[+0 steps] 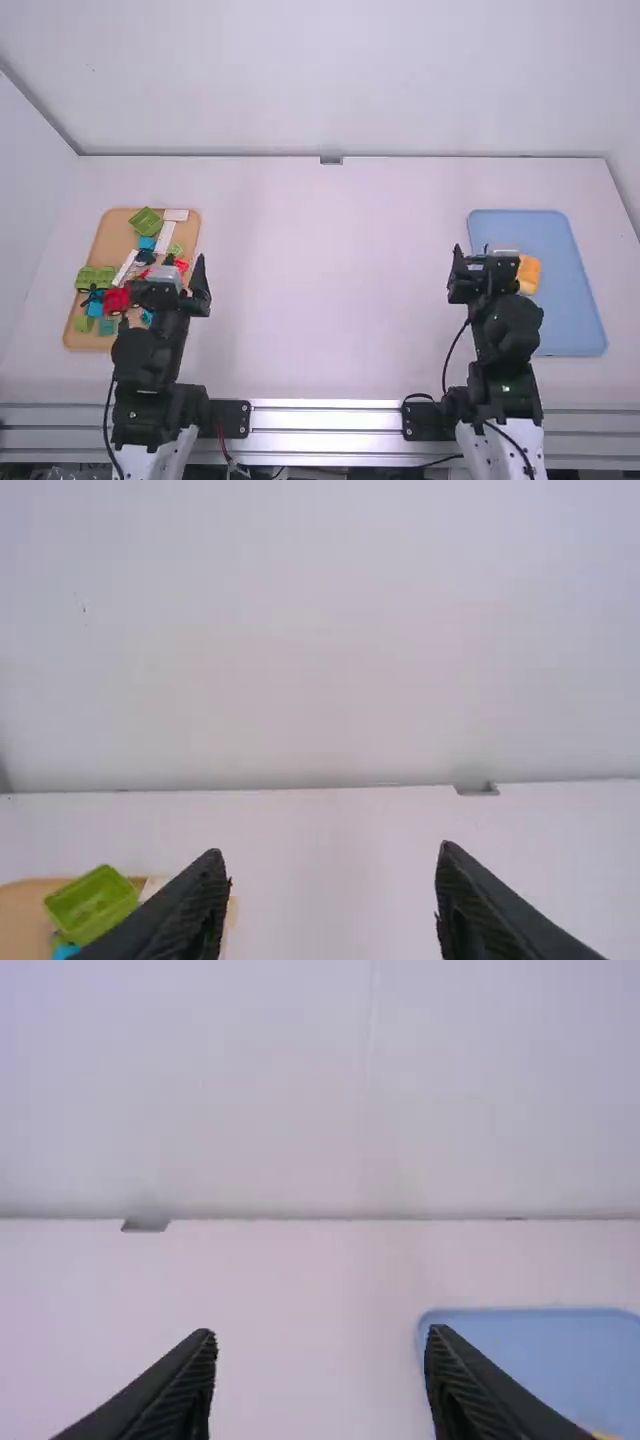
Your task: Assemble lego blocks to make yellow taxi
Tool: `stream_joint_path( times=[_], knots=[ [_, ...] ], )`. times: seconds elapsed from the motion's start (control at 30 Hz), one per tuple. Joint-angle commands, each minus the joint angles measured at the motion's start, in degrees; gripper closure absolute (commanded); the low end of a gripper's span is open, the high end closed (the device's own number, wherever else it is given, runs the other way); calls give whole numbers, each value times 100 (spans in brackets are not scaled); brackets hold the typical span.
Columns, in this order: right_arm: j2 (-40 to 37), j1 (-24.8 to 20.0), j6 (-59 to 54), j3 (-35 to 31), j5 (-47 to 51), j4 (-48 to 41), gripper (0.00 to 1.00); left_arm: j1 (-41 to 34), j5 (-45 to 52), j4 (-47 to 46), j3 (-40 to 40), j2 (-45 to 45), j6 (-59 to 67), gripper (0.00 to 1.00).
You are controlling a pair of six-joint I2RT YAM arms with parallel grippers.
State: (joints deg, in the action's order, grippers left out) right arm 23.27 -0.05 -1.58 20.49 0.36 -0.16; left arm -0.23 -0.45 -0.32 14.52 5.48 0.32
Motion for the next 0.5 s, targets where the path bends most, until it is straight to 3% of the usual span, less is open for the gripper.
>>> stream_joint_path(
  times=[0.0, 0.3, 0.47],
  knots=[
    [-331, 5, 158, -377, -36, 16, 51, 23, 45, 32, -315, -361, -32, 51],
    [-1446, 5, 158, -1492, -36, 16, 70, 23, 45, 32, -1416, -548, -32, 70],
    [-1943, 5, 158, -1989, -36, 16, 79, 23, 45, 32, -1452, -548, -32, 79]
  ],
)
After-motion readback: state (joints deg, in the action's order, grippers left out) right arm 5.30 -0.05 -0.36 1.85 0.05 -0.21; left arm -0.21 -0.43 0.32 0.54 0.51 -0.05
